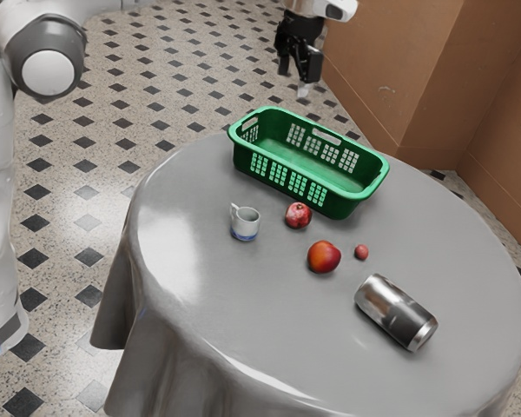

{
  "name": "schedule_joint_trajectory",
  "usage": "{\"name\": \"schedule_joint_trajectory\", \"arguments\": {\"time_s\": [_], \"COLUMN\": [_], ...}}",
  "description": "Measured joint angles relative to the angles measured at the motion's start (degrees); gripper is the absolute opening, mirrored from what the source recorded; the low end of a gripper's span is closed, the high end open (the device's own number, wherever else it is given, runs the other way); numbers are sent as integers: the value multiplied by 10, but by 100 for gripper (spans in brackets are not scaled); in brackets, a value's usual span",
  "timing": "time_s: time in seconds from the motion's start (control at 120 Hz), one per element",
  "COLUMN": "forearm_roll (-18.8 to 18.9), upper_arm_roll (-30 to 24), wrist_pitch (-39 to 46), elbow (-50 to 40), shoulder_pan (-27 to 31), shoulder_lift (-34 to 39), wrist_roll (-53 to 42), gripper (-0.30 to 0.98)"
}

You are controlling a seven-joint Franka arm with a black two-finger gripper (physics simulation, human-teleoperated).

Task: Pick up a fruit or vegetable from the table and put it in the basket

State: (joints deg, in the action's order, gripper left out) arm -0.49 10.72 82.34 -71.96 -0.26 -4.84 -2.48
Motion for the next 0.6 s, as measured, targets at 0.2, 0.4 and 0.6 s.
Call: {"name": "schedule_joint_trajectory", "arguments": {"time_s": [0.2,0.4,0.6], "forearm_roll": [0,1,4], "upper_arm_roll": [0,-19,-40], "wrist_pitch": [-11,-36,-53], "elbow": [0,127,108], "shoulder_pan": [-19,-3,-20], "shoulder_lift": [0,27,-20], "wrist_roll": [-10,-17,17], "gripper": [69,69,69]}}
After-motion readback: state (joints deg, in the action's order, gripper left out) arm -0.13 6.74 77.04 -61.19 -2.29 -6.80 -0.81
